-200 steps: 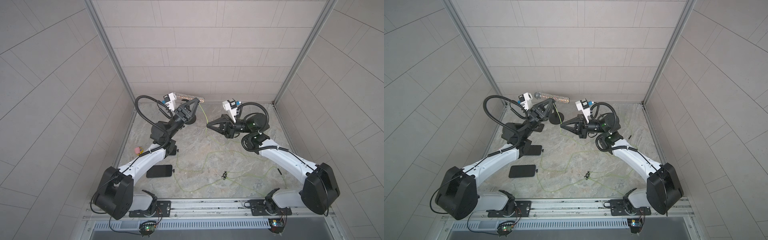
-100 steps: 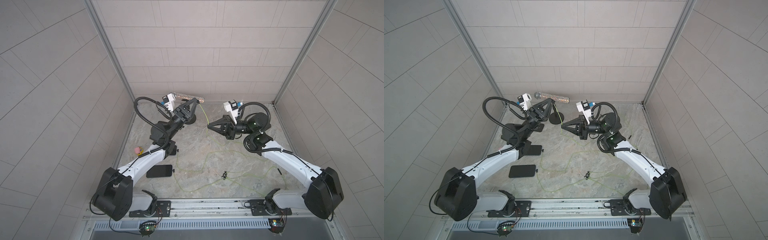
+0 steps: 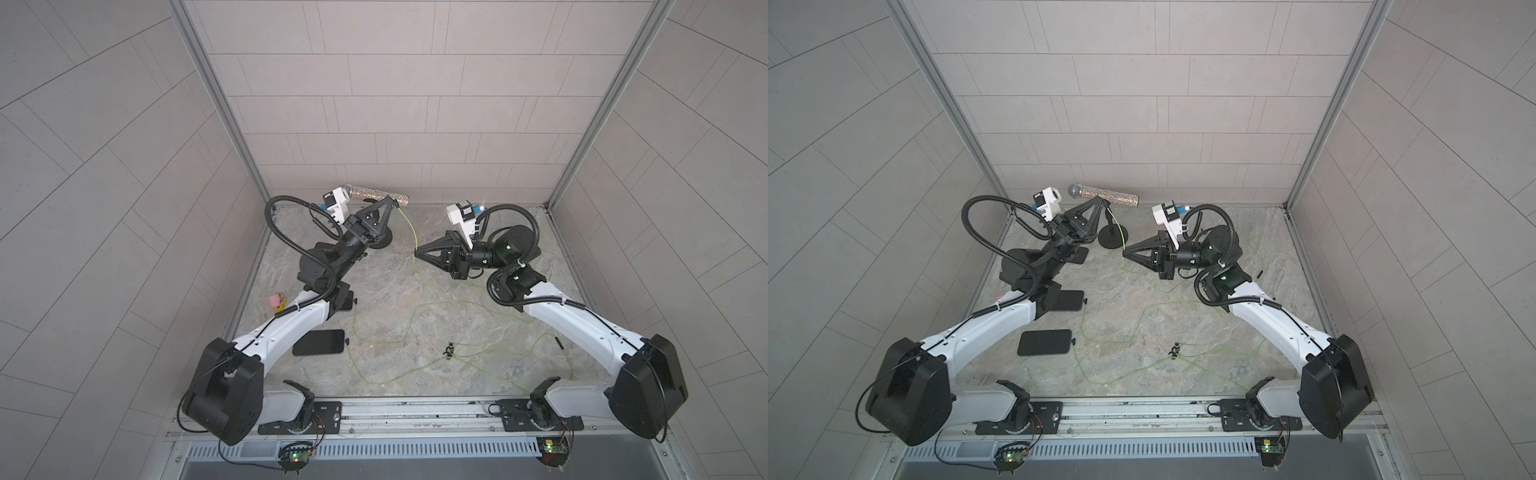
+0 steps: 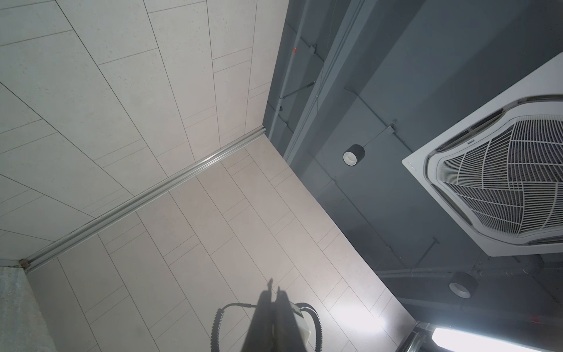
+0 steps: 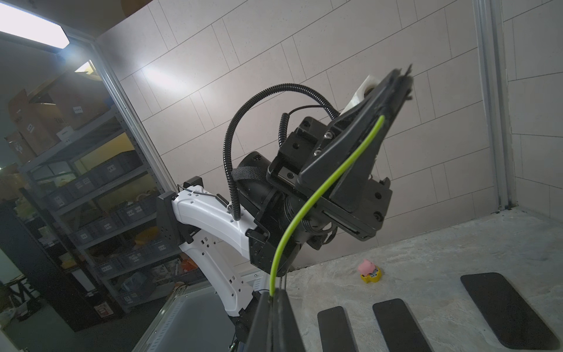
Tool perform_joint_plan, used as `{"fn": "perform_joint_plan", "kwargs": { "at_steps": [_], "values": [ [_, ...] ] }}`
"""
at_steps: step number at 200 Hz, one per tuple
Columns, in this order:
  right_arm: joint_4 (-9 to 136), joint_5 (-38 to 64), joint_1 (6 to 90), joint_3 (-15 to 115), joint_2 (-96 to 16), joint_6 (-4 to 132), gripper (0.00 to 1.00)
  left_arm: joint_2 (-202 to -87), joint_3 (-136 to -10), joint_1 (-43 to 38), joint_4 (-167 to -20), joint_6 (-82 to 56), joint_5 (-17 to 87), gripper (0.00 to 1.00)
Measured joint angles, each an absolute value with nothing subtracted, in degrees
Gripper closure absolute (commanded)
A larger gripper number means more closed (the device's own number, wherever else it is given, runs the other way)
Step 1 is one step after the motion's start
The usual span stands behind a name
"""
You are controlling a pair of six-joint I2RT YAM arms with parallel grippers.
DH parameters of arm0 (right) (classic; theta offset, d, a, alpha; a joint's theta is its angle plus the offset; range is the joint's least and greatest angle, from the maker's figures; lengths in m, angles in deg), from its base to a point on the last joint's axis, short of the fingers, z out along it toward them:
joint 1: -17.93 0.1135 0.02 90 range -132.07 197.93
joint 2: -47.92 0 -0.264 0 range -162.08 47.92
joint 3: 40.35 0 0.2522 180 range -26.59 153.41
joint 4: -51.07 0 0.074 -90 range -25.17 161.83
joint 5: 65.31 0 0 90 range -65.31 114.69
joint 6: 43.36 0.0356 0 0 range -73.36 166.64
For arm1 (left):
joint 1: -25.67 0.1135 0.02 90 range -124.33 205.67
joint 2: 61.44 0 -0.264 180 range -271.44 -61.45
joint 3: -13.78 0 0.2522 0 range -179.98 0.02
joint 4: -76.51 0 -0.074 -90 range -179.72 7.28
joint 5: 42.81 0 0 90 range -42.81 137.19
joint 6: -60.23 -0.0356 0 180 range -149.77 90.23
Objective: Plug wired earphones into phones
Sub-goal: Pick up the wired earphone from the center of the board.
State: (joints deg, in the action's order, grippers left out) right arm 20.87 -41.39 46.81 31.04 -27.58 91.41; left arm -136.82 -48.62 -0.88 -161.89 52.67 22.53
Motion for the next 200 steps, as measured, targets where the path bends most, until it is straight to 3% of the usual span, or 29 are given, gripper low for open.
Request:
{"fn": "perform_joint_plan", "kwargs": {
  "at_steps": [10,31,50,57,63,85,106,158,200],
  "values": [
    [21.4,-41.3,46.8,31.0,-27.6,91.2,1.00,-136.6,-48.6,-0.9,-161.9,52.7,22.7,1.00],
    [23.6,-40.8,46.8,31.0,-27.4,89.4,0.68,-136.3,-48.6,-0.9,-161.9,52.0,22.2,1.00],
    [31.2,-38.9,46.8,31.0,-26.0,85.1,0.53,-136.2,-48.6,-0.9,-161.5,50.2,20.1,1.00],
    [35.8,-37.3,46.8,31.2,-25.1,82.3,0.23,-136.1,-48.6,-0.9,-160.6,49.2,19.0,1.00],
    [40.1,-36.0,46.8,31.7,-24.3,80.2,0.16,-135.9,-48.7,-0.9,-159.6,48.0,18.2,1.00],
    [53.8,-31.2,46.8,35.2,-22.1,73.3,0.16,-135.1,-48.7,-0.9,-155.3,42.6,15.2,1.00],
    [58.9,-29.2,46.8,37.4,-20.5,71.7,0.27,-133.6,-48.7,-0.8,-150.0,36.3,13.2,1.00],
    [60.3,-28.4,47.0,40.6,-20.1,75.0,0.48,-131.7,-49.0,-0.9,-143.8,28.1,10.0,1.00],
    [57.1,-28.9,48.4,45.4,-25.5,80.2,0.53,-131.7,-49.0,-0.9,-143.8,27.1,7.9,1.00]
  ]
}}
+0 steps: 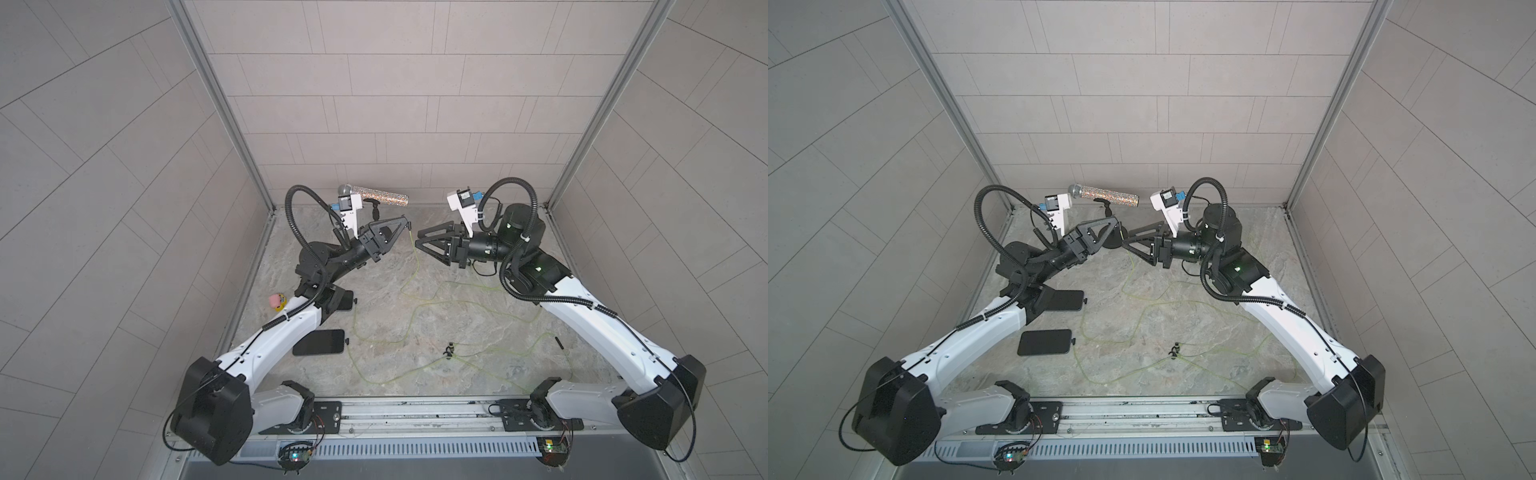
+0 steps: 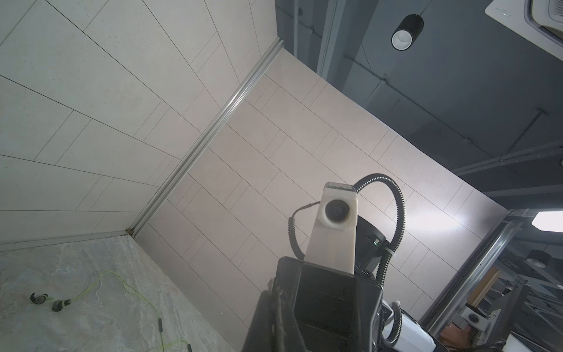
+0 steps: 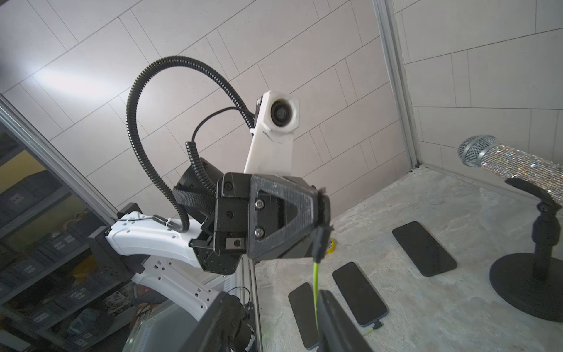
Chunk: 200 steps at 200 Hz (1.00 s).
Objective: Plug wired earphones into phones
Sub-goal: Pick up the wired earphone from the center of the board.
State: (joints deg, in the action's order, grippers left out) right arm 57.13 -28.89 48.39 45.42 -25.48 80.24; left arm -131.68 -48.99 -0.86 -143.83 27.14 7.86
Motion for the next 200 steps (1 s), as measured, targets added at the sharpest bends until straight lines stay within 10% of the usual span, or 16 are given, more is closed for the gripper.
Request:
{"fn": "perform_joint_plan", "kwargs": {
  "at_steps": [200],
  "values": [
    [55.2,-24.5,50.0,48.1,-29.4,84.9,0.81,-129.2,-48.9,-0.8,-142.2,25.5,6.3,1.00]
  ]
}}
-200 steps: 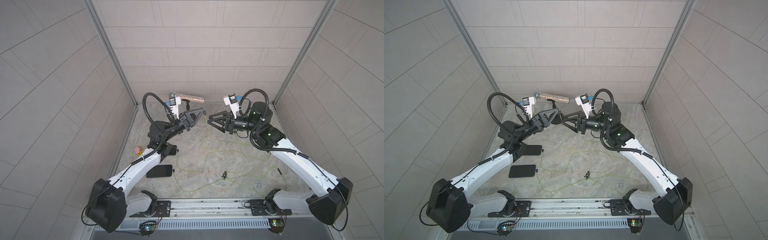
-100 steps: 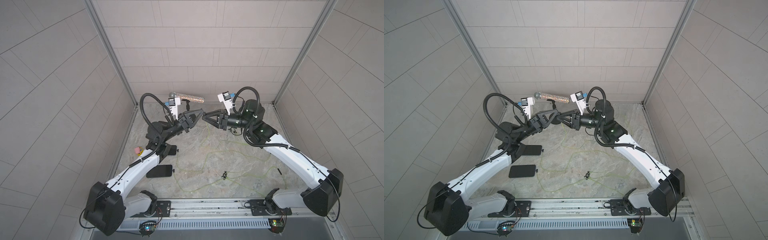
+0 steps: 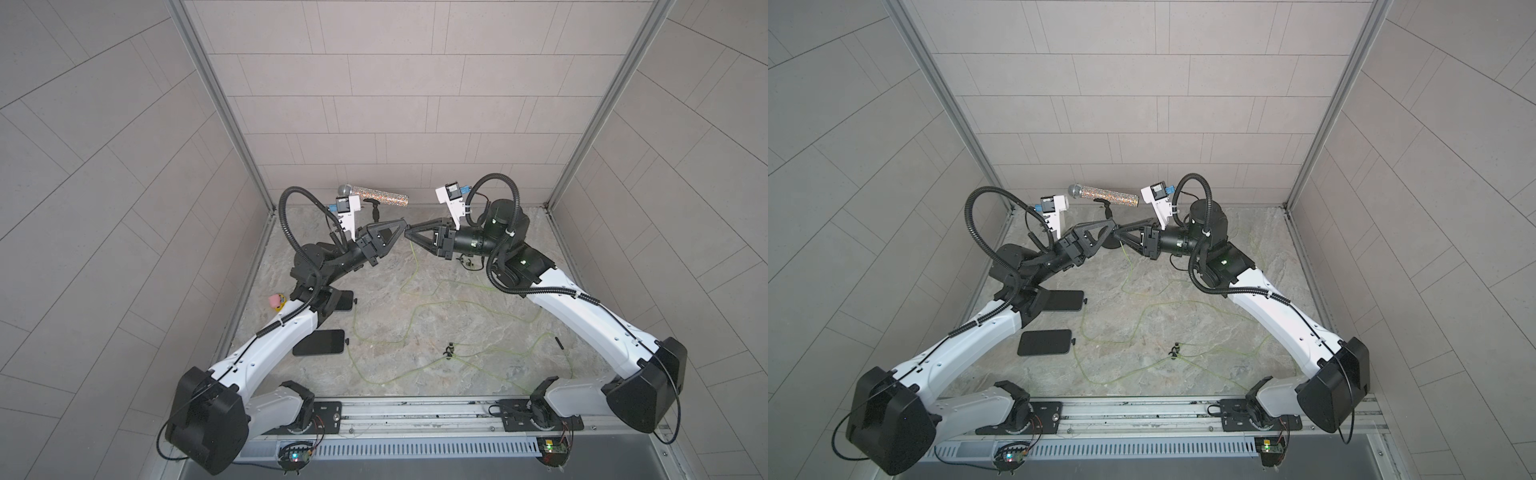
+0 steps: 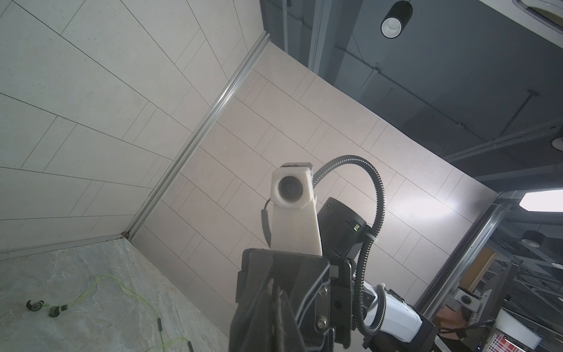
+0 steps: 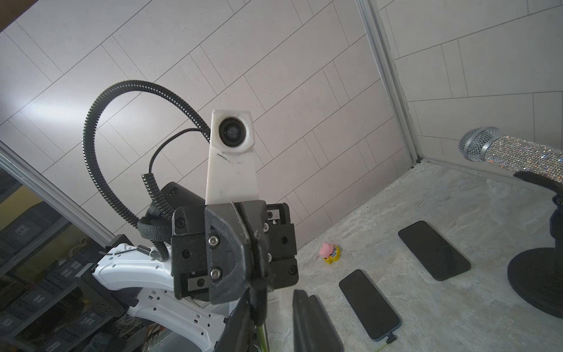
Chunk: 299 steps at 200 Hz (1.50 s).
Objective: Plug wired earphones into phones
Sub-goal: Pick up the wired earphone from the center of the board.
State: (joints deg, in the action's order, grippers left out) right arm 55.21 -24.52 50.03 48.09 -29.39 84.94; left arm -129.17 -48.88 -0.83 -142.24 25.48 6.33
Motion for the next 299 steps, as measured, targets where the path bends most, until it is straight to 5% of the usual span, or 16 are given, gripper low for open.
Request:
{"fn": "perform_joint_plan", "kwargs": {
  "at_steps": [40,205,252,299],
  "values": [
    [55.0,-24.3,50.1,48.1,-29.4,85.0,0.75,-129.1,-48.8,-0.8,-142.1,25.2,6.2,1.00],
    [52.8,-24.2,49.6,48.1,-28.4,86.6,0.81,-128.8,-48.8,-0.8,-141.9,25.2,6.0,1.00],
    [52.2,-25.5,49.7,48.1,-28.5,87.7,0.76,-128.8,-48.8,-0.8,-141.9,25.2,6.0,1.00],
    [52.7,-25.9,49.6,48.1,-28.6,87.5,0.85,-128.8,-48.8,-0.8,-142.0,25.2,6.0,1.00]
  ]
}}
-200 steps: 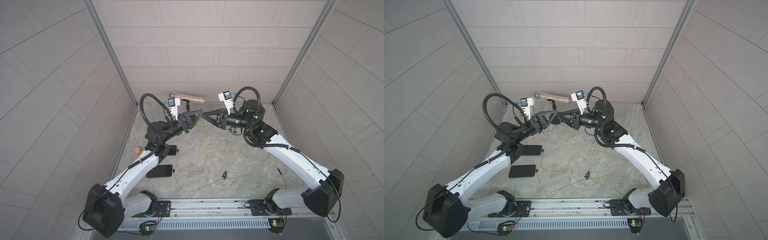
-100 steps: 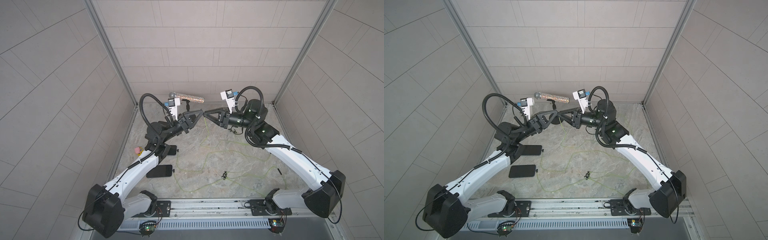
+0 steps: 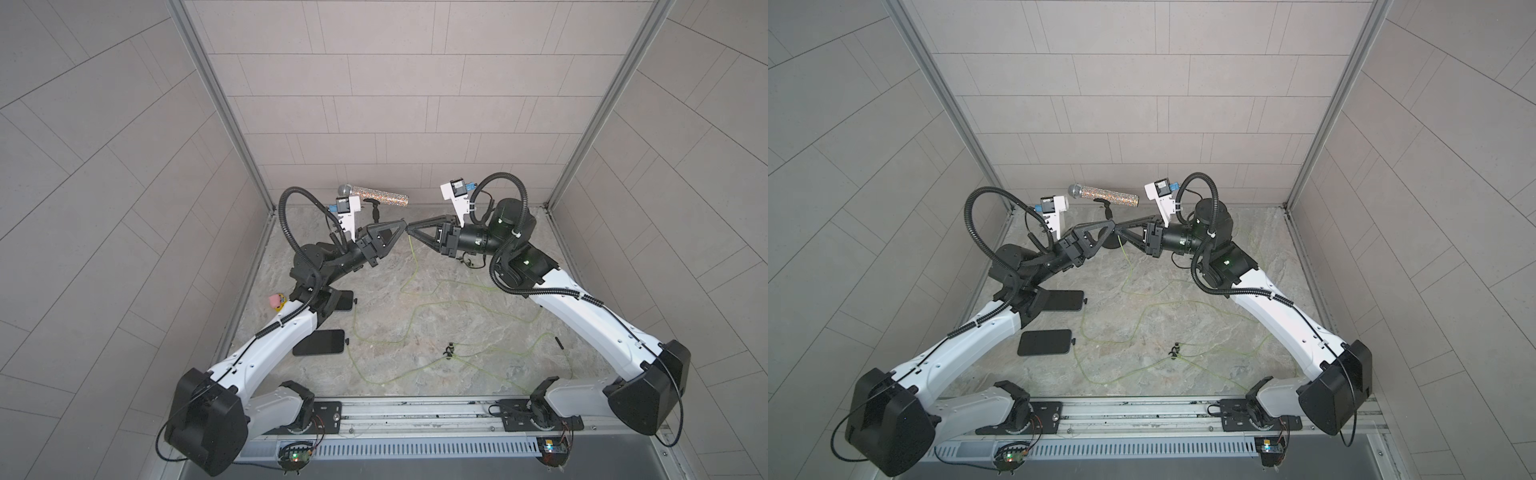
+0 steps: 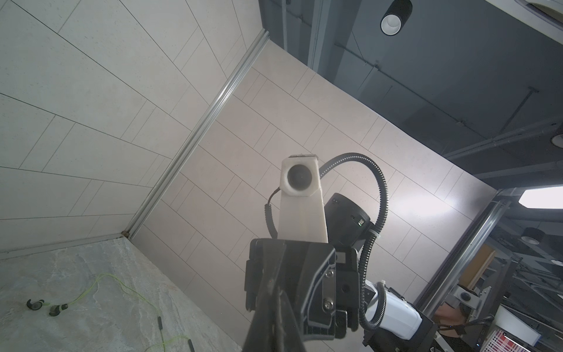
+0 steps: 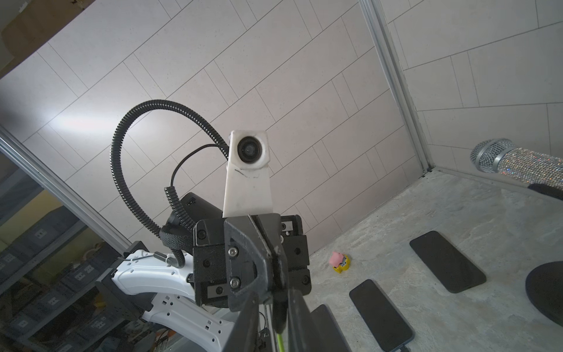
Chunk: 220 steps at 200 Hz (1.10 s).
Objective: Plug wired earphones into phones
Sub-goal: Pick up the wired earphone from the center of the board.
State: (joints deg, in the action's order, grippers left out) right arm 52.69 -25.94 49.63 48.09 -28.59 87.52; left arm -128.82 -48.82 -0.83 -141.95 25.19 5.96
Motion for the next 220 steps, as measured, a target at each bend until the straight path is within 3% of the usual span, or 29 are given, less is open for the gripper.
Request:
{"fn": "perform_joint_plan", "kwargs": {
  "at_steps": [58,122,137,155,184,220],
  "values": [
    [53.0,-26.4,49.8,48.1,-29.0,87.6,0.86,-128.8,-48.8,-0.8,-142.1,25.2,5.8,1.00],
    [53.1,-26.6,49.9,48.1,-29.0,87.6,1.00,-128.2,-48.8,-0.8,-141.2,24.1,5.8,1.00],
    [53.5,-26.6,49.9,48.1,-29.0,87.5,1.00,-127.7,-48.8,-0.8,-140.0,23.5,5.9,0.87],
    [54.2,-26.2,49.9,48.1,-29.0,86.9,1.00,-126.5,-48.8,-0.8,-137.0,21.7,6.5,0.54],
    [58.6,-22.1,49.9,48.1,-28.9,83.0,1.00,-121.7,-51.0,-0.8,-120.1,15.8,12.2,0.23],
    [63.3,-12.9,49.5,46.0,-28.5,77.0,1.00,-117.6,-63.1,0.0,-86.7,8.6,33.7,0.16]
  ]
}}
